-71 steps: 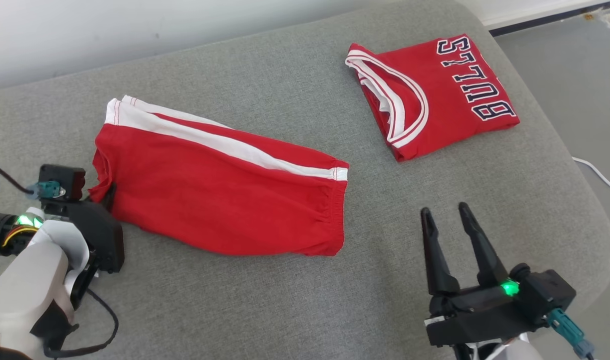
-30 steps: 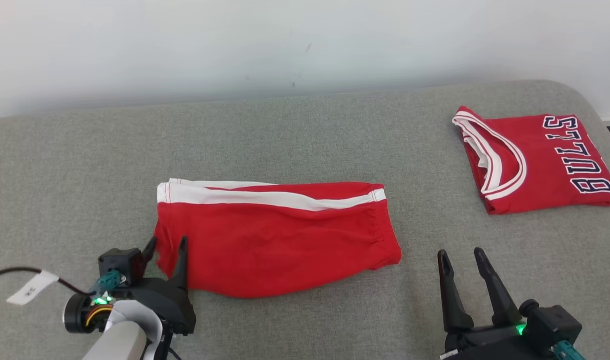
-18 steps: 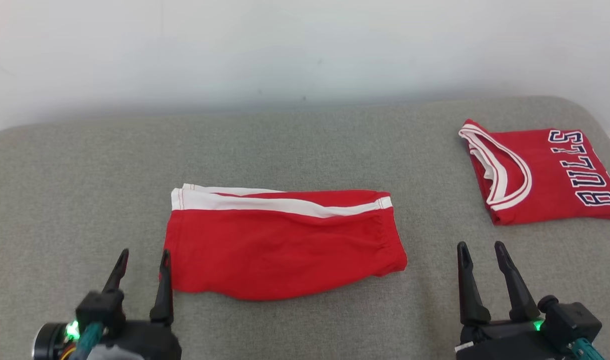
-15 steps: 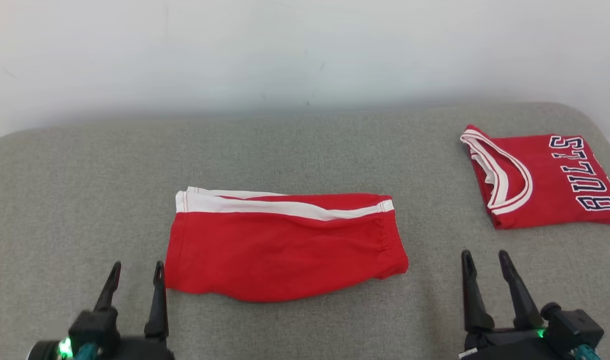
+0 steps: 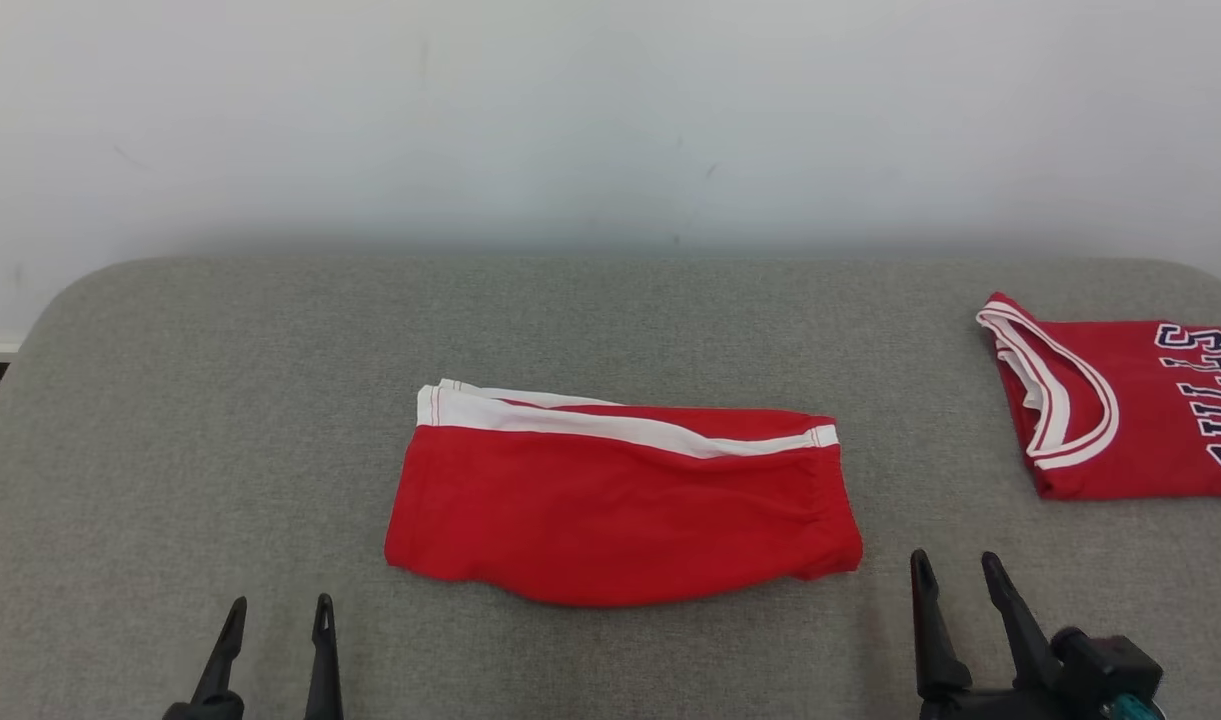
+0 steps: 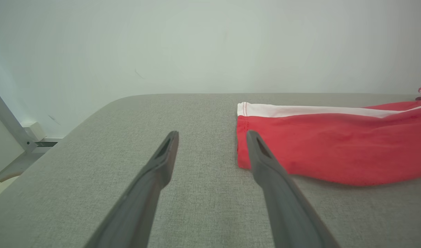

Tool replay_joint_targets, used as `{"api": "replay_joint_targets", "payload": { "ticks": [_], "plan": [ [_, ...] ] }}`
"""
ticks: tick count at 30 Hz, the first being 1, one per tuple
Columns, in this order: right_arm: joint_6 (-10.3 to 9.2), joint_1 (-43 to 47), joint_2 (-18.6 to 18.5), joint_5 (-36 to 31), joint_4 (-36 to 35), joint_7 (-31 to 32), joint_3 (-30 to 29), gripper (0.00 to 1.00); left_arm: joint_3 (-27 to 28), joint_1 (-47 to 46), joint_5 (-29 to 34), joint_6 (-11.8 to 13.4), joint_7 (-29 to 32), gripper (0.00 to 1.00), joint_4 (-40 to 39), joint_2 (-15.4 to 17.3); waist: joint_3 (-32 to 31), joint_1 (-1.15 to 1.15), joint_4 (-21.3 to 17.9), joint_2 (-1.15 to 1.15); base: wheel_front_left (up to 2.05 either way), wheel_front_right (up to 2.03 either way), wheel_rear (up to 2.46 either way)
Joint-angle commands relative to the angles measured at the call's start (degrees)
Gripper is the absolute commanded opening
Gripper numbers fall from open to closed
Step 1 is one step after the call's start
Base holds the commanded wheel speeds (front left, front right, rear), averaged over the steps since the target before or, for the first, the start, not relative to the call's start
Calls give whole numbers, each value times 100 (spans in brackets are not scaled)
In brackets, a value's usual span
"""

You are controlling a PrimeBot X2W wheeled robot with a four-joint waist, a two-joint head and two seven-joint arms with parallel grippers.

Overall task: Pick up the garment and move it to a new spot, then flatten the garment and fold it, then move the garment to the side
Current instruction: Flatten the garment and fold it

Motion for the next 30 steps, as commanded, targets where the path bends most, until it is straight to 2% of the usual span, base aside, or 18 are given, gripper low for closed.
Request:
{"api": "replay_joint_targets", "payload": {
  "ticks": [1,6,10,15,23,30],
  "plan": [
    [3,-206,7,-56,118,-24,30,100,42,54,80,-49,-16,100,5,-66,-35,0,109,0,0,0,0],
    [3,-912,-35,-312,955,-25,293,100,163,67,243,-198,-16,100,82,-205,-39,0,251,0,0,0,0],
    [3,-1547,-71,-425,1657,-25,250,100,174,12,327,-286,-16,100,139,-292,-16,0,402,0,0,0,0],
    [3,-2274,-92,-612,2791,-25,37,100,189,-171,389,-395,-16,100,235,-391,95,0,612,0,0,0,0],
    [3,-2914,-83,-652,4052,-25,-380,100,170,-310,484,-490,-16,100,292,-466,275,0,819,0,0,0,0],
    [3,-3305,-26,-302,5123,17,-757,100,211,-387,522,-524,-16,100,321,-519,362,0,919,0,0,0,0]
  ]
}}
